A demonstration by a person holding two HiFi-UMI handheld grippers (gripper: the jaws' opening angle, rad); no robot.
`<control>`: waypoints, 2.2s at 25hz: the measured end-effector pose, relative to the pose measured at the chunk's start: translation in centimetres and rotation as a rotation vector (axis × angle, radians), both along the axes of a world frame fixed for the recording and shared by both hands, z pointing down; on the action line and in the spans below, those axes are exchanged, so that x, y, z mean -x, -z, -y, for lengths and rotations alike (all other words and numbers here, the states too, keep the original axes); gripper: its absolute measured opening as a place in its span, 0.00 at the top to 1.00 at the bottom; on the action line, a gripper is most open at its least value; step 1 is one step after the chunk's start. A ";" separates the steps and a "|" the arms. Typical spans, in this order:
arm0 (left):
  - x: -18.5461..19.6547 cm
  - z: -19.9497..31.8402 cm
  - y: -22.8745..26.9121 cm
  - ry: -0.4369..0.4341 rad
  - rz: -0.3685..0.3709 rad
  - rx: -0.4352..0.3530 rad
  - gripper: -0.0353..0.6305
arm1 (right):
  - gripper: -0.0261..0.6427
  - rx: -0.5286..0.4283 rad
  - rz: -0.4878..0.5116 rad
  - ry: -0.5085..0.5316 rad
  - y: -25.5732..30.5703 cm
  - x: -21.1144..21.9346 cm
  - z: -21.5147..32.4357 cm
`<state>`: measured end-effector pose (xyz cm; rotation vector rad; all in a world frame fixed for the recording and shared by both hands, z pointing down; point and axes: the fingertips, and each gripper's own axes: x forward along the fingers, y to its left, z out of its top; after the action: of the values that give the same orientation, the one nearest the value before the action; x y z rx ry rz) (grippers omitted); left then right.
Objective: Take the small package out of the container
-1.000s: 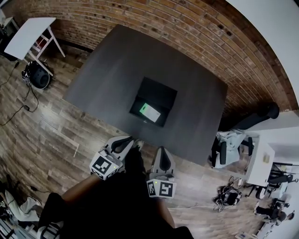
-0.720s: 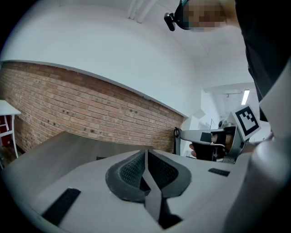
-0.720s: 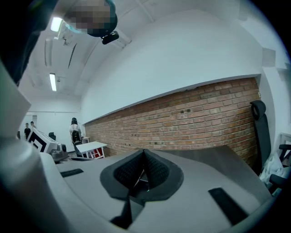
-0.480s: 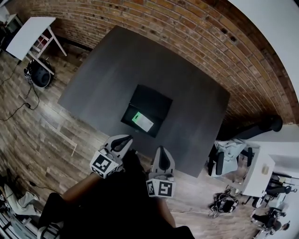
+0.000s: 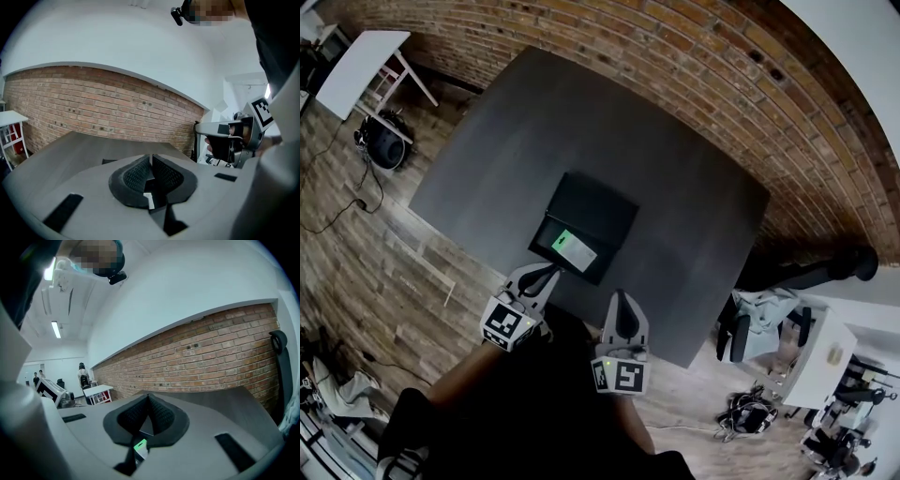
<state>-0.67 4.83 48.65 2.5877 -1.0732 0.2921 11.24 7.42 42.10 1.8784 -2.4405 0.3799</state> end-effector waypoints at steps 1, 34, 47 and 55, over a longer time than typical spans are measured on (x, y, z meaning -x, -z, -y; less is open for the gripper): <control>-0.2 0.3 -0.4 0.003 0.013 0.006 0.88 | 0.93 0.004 0.003 0.004 -0.3 -0.2 0.3; 0.1 5.0 -20.8 -0.127 0.328 0.571 0.72 | 0.93 0.148 -0.008 -0.109 -5.8 -0.7 8.6; -0.6 5.4 -24.3 -0.140 0.429 0.721 0.60 | 0.93 0.187 0.022 -0.138 -7.2 -2.6 10.1; -0.7 5.0 -25.4 -0.169 0.487 0.765 0.60 | 0.93 0.198 0.041 -0.144 -7.6 -3.3 10.8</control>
<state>0.08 -0.18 74.01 1.9346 -0.6711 1.1646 14.59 -3.39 49.75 1.9831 -2.2022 0.6462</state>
